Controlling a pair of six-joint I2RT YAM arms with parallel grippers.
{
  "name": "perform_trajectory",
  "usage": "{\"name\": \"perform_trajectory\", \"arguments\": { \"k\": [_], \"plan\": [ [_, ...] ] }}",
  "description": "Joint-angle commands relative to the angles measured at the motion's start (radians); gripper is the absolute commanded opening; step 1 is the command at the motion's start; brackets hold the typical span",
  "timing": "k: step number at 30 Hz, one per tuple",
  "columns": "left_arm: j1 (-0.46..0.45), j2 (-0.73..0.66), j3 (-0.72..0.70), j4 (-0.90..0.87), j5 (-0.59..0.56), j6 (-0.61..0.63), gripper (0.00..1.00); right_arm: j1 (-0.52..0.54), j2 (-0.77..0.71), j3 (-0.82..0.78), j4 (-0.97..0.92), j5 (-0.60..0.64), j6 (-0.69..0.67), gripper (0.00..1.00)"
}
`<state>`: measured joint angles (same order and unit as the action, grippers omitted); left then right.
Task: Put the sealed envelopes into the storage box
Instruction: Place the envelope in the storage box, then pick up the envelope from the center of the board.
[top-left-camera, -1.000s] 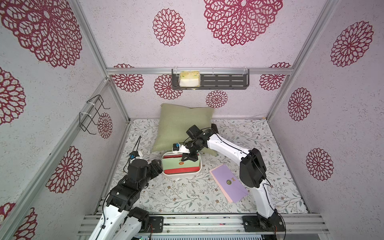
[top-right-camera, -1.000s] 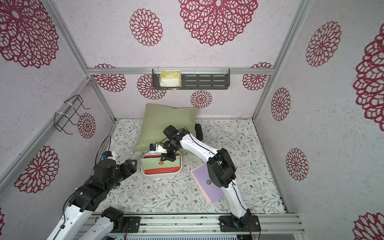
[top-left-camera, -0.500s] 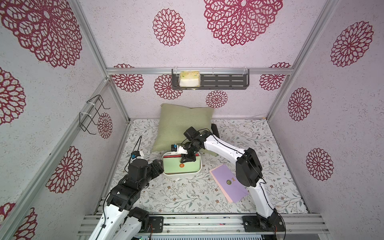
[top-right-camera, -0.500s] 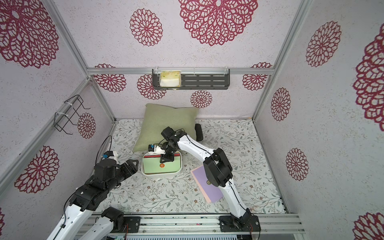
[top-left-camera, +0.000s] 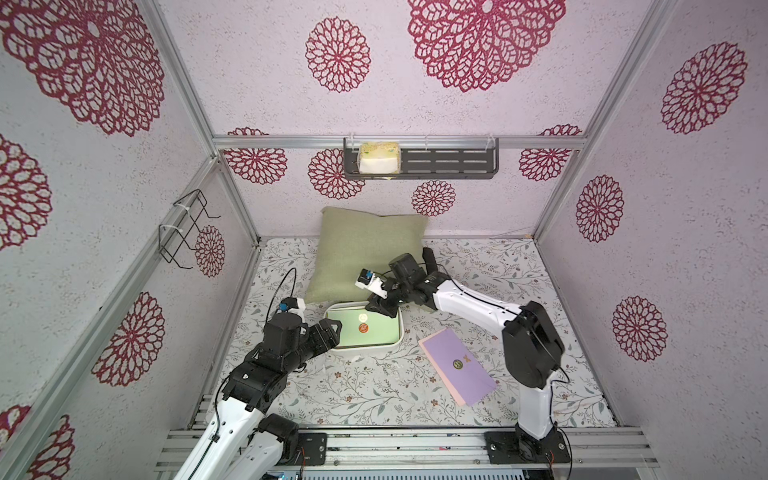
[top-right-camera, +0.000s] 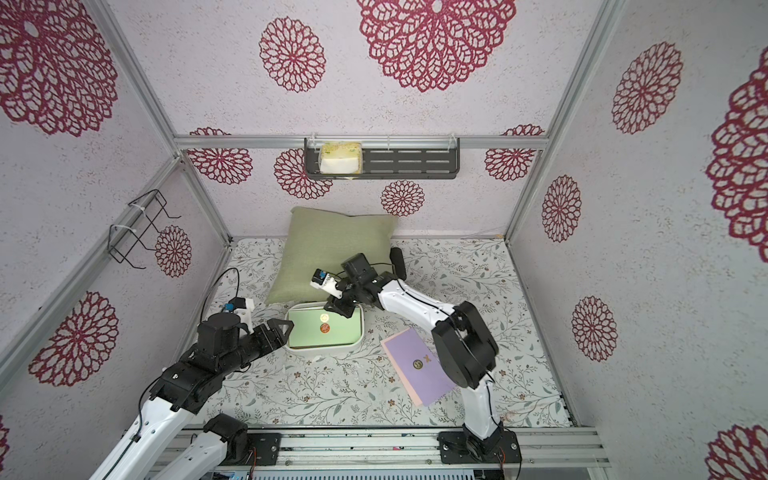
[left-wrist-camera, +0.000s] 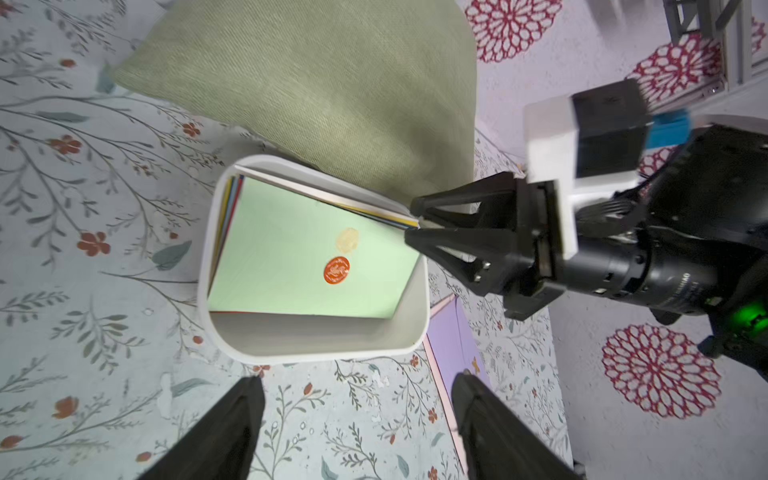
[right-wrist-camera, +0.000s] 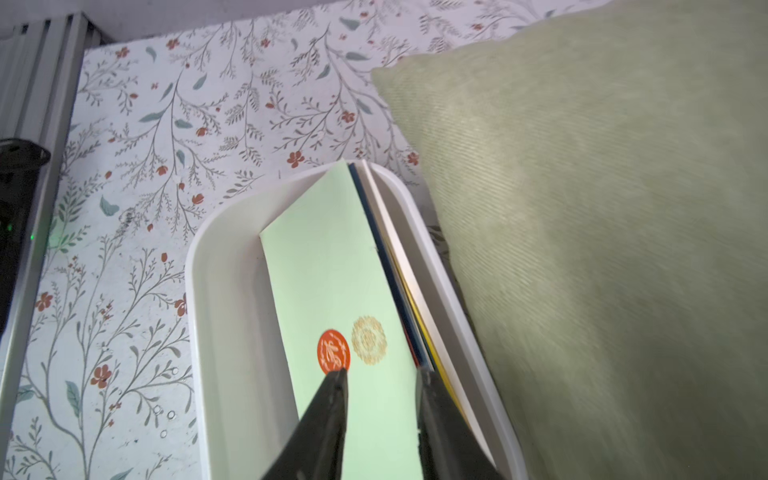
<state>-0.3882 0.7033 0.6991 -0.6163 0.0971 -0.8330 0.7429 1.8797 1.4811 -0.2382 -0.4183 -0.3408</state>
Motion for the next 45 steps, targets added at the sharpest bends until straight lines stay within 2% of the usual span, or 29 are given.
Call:
{"name": "perform_trajectory", "arguments": {
  "k": [1, 4, 8, 11, 15, 20, 24, 33, 35, 41, 45],
  "plan": [
    [-0.085, 0.038, 0.01, 0.071, 0.014, 0.015, 0.78, -0.098, -0.226, -0.21, 0.361, 0.016, 0.301, 0.35],
    [-0.189, 0.12, 0.01, 0.141, -0.001, -0.017, 0.77, -0.189, -0.375, -0.445, 0.48, 0.05, 0.474, 0.35],
    [-0.349, 0.298, 0.019, 0.287, -0.036, -0.069, 0.73, -0.277, -0.533, -0.679, 0.443, 0.144, 0.583, 0.35],
    [-0.441, 0.484, 0.049, 0.42, -0.027, -0.099, 0.7, -0.345, -0.646, -0.835, 0.401, 0.174, 0.661, 0.36],
    [-0.546, 0.752, 0.184, 0.492, -0.001, -0.099, 0.59, -0.426, -0.764, -1.006, 0.361, 0.208, 0.755, 0.35],
    [-0.619, 1.022, 0.364, 0.527, 0.09, -0.101, 0.48, -0.451, -0.82, -1.117, 0.323, 0.212, 0.796, 0.37],
    [-0.647, 1.146, 0.458, 0.515, 0.143, -0.1, 0.44, -0.455, -0.812, -1.157, 0.304, 0.234, 0.813, 0.38],
    [-0.65, 1.309, 0.56, 0.421, 0.125, -0.095, 0.43, -0.456, -0.809, -1.208, 0.297, 0.268, 0.838, 0.4],
    [-0.627, 1.342, 0.588, 0.346, 0.104, -0.068, 0.43, -0.456, -0.808, -1.208, 0.286, 0.285, 0.849, 0.4],
    [-0.531, 1.348, 0.562, 0.359, 0.119, -0.051, 0.43, -0.456, -0.785, -1.198, 0.281, 0.262, 0.852, 0.42],
    [-0.467, 1.371, 0.592, 0.365, 0.17, -0.014, 0.44, -0.457, -0.766, -1.198, 0.293, 0.227, 0.86, 0.43]
  ]
}}
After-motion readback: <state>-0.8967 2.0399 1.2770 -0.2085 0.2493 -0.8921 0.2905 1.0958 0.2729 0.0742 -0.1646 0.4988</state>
